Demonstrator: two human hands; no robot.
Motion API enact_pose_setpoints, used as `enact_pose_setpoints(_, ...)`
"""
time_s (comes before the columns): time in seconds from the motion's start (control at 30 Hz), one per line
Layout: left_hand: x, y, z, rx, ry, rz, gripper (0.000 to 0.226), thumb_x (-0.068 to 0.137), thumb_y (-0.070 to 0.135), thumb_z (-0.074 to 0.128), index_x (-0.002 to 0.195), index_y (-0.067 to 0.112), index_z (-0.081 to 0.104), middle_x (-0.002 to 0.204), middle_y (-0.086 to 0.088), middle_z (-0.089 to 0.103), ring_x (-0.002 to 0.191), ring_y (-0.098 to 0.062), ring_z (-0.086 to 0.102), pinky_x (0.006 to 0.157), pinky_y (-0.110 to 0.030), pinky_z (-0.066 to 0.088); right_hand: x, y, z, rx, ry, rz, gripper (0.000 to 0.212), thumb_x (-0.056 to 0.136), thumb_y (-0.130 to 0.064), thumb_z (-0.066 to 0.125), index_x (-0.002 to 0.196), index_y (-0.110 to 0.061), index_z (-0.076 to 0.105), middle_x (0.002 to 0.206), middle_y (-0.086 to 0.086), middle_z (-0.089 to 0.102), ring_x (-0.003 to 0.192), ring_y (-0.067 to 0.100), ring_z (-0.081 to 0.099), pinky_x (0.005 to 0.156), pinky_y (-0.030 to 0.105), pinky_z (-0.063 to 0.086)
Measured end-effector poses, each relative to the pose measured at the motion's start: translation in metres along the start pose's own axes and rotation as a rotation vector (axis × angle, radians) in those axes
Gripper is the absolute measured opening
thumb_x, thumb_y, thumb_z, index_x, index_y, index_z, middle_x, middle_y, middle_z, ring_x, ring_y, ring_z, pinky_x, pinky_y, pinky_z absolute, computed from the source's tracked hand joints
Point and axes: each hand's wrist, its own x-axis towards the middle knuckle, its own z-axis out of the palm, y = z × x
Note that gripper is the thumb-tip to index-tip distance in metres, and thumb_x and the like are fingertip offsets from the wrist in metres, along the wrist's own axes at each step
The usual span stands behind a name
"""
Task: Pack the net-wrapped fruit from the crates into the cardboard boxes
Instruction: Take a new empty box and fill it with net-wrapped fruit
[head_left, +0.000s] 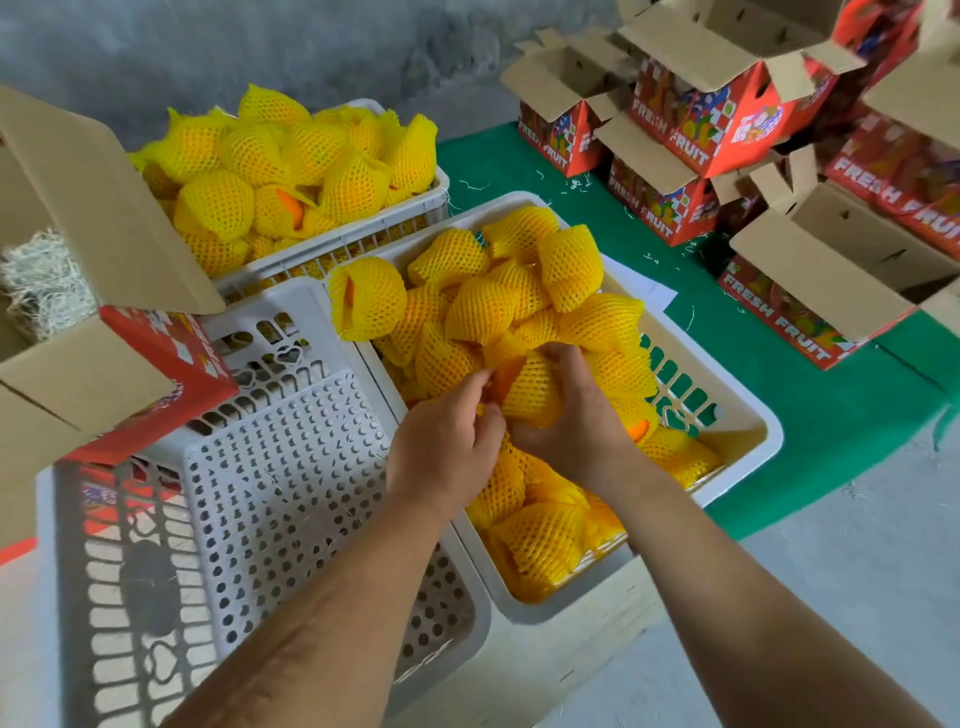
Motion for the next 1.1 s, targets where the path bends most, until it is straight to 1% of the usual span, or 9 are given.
enact_pose_setpoints(0.1, -0.002, -0.001, -0.001, 0.010, -0.067, 0.039, 0.046, 0.101, 0.048, 0.038, 0.141, 0.037, 0.058, 0.124, 0.008, 0.067, 0.098, -0.020, 0.066, 0.075, -0.036, 0.053, -0.003, 0.008, 0.015, 0.004, 0.000, 0.022, 0.084, 0.073, -0.037, 0.090, 0.142, -0.029, 0.042, 0.118, -0.011, 0.057, 0.099, 0.003, 0.056, 0.076, 0.010, 0.044)
enact_pose_setpoints(0.3, 0.000, -0.003, 0.001, 0.097, -0.117, 0.138, 0.046, 0.097, 0.061, 0.042, 0.132, 0.038, 0.062, 0.123, 0.014, 0.061, 0.101, -0.011, 0.062, 0.074, -0.029, 0.041, -0.001, 0.015, 0.018, -0.093, -0.005, -0.055, 0.067, 0.071, -0.026, 0.089, 0.128, -0.029, 0.055, 0.119, -0.001, 0.061, 0.104, 0.020, 0.062, 0.083, 0.029, 0.049)
enact_pose_setpoints(0.43, 0.001, -0.003, 0.000, 0.038, -0.138, 0.151, 0.050, 0.096, 0.059, 0.040, 0.130, 0.035, 0.067, 0.125, 0.015, 0.062, 0.110, -0.014, 0.061, 0.082, -0.035, 0.048, -0.002, 0.013, 0.019, -0.137, 0.036, -0.088, 0.062, 0.072, -0.029, 0.088, 0.127, -0.028, 0.058, 0.120, -0.002, 0.058, 0.102, 0.021, 0.062, 0.082, 0.041, 0.055)
enact_pose_setpoints(0.6, 0.000, -0.004, 0.000, -0.012, -0.110, 0.168, 0.053, 0.098, 0.059, 0.037, 0.137, 0.032, 0.061, 0.130, 0.011, 0.061, 0.115, -0.016, 0.058, 0.086, -0.039, 0.051, -0.003, 0.007, 0.018, -0.096, 0.073, -0.142, 0.055, 0.075, -0.024, 0.087, 0.124, -0.021, 0.062, 0.118, -0.002, 0.061, 0.101, 0.016, 0.062, 0.085, 0.039, 0.055)
enact_pose_setpoints(0.7, 0.000, -0.004, 0.001, -0.139, -0.039, -0.005, 0.063, 0.096, 0.068, 0.032, 0.145, 0.031, 0.046, 0.137, 0.009, 0.056, 0.115, -0.012, 0.059, 0.081, -0.033, 0.048, 0.001, 0.004, 0.012, 0.077, 0.191, -0.092, 0.044, 0.078, -0.030, 0.087, 0.116, -0.023, 0.066, 0.112, -0.009, 0.065, 0.099, -0.001, 0.059, 0.087, 0.014, 0.047)
enact_pose_setpoints(0.77, 0.001, -0.003, 0.001, -0.071, -0.074, -0.062, 0.076, 0.093, 0.079, 0.019, 0.144, 0.030, 0.048, 0.132, 0.006, 0.062, 0.112, -0.017, 0.063, 0.078, -0.033, 0.047, 0.002, 0.001, 0.006, 0.201, 0.203, -0.034, 0.034, 0.081, -0.030, 0.086, 0.109, -0.028, 0.066, 0.108, -0.014, 0.066, 0.100, -0.007, 0.059, 0.085, 0.009, 0.043)
enact_pose_setpoints(0.87, 0.004, 0.002, 0.001, 0.081, -0.121, -0.017, 0.084, 0.095, 0.077, 0.002, 0.113, 0.029, 0.068, 0.094, 0.002, 0.072, 0.091, -0.024, 0.067, 0.065, -0.033, 0.046, 0.003, -0.003, 0.001, 0.318, 0.139, 0.070, 0.023, 0.081, -0.032, 0.084, 0.098, -0.030, 0.070, 0.099, -0.005, 0.070, 0.088, 0.002, 0.061, 0.077, 0.021, 0.050)
enact_pose_setpoints(0.93, 0.003, 0.003, -0.002, 0.071, -0.106, 0.002, 0.077, 0.099, 0.071, 0.007, 0.096, 0.025, 0.069, 0.079, 0.001, 0.068, 0.078, -0.026, 0.065, 0.059, -0.035, 0.045, -0.001, -0.012, 0.003, 0.501, 0.115, 0.187, 0.021, 0.077, -0.034, 0.082, 0.093, -0.027, 0.071, 0.091, 0.004, 0.070, 0.084, 0.013, 0.062, 0.072, 0.034, 0.054)
enact_pose_setpoints(1.1, -0.017, 0.005, -0.015, -0.288, -0.076, -0.068, 0.056, 0.097, 0.069, 0.026, 0.112, 0.025, 0.058, 0.087, 0.004, 0.067, 0.085, -0.023, 0.065, 0.068, -0.040, 0.051, -0.020, -0.048, 0.014, 0.935, 0.154, 0.287, 0.004, 0.091, -0.014, 0.070, 0.089, -0.018, 0.070, 0.084, 0.009, 0.069, 0.086, 0.028, 0.067, 0.073, 0.042, 0.055)
